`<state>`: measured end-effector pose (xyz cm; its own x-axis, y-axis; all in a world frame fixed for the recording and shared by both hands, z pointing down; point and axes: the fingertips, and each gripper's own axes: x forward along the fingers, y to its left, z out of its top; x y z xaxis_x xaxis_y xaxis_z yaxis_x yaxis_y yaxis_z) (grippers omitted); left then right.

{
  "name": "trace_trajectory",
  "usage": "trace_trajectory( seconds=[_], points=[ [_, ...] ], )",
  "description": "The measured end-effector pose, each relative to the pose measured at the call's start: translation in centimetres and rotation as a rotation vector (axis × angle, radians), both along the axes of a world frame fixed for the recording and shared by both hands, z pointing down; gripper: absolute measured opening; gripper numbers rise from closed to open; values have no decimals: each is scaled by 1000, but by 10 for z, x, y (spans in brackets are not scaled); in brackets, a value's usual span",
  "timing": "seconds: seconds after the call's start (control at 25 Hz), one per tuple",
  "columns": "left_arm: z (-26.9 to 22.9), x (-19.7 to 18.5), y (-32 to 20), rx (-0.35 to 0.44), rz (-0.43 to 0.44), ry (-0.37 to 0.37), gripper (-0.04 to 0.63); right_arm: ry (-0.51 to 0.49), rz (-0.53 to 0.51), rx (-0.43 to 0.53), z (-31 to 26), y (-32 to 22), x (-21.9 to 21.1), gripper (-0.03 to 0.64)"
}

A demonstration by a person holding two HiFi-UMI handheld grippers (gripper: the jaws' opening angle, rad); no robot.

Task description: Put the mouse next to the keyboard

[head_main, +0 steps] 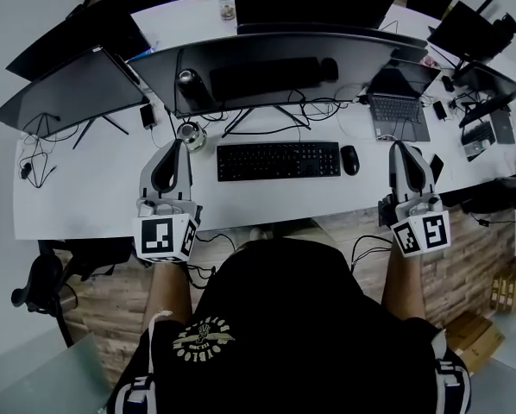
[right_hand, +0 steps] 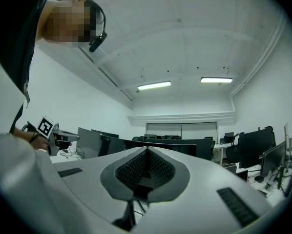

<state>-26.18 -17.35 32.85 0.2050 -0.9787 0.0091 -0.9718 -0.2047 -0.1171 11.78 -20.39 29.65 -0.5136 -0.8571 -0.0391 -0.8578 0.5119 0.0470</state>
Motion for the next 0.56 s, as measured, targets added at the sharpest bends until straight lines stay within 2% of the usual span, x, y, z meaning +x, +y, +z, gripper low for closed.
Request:
trace_trajectory(
  seconds=[0.56],
  points=[
    [-2, 18, 11, 7, 37, 7, 2, 6, 18, 4, -5, 18, 14, 0]
  ],
)
